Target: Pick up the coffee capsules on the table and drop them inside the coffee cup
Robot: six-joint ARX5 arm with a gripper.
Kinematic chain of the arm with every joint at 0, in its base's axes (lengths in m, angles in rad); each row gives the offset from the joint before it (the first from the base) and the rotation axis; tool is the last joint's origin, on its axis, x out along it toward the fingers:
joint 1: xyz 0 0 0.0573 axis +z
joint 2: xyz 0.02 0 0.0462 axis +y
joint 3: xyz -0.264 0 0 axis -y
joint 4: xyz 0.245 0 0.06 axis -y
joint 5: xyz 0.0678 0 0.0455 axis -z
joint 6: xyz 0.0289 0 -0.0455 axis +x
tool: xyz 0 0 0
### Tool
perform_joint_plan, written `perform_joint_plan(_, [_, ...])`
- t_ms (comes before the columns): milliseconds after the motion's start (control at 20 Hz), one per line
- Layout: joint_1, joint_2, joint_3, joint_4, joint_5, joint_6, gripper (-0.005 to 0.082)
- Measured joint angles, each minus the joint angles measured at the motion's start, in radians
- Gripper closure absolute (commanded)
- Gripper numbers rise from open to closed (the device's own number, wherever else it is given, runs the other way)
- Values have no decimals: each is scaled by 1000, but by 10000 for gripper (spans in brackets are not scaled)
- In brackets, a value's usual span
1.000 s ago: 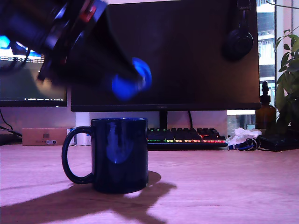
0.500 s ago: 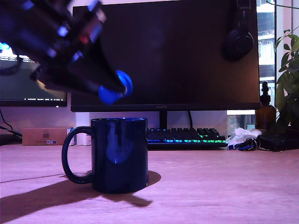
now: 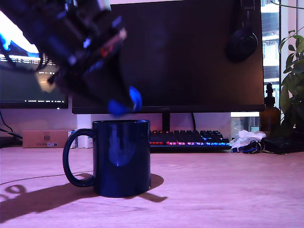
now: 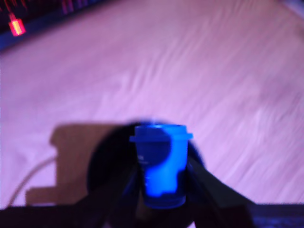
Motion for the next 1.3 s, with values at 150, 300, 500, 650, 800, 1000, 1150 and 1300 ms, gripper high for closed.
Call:
perform_joint_plan(150, [0,5,0,-3,0,2,622])
perform_joint_plan(300, [0,5,0,-3,0,8,622])
perform_joint_plan(500, [1,5,0,-3,0,8,622])
perform_joint_plan(650, [2,5,0,-8,0,8,615])
perform_joint_plan(800, [7,5,0,-25,1,12,188])
perform_joint_plan(1000, [9,5,0,-37,5,13,8])
perform_joint_plan(1150, [9,5,0,-40,20,13,9])
perform_joint_plan(1300, [9,5,2,-40,34,16,9])
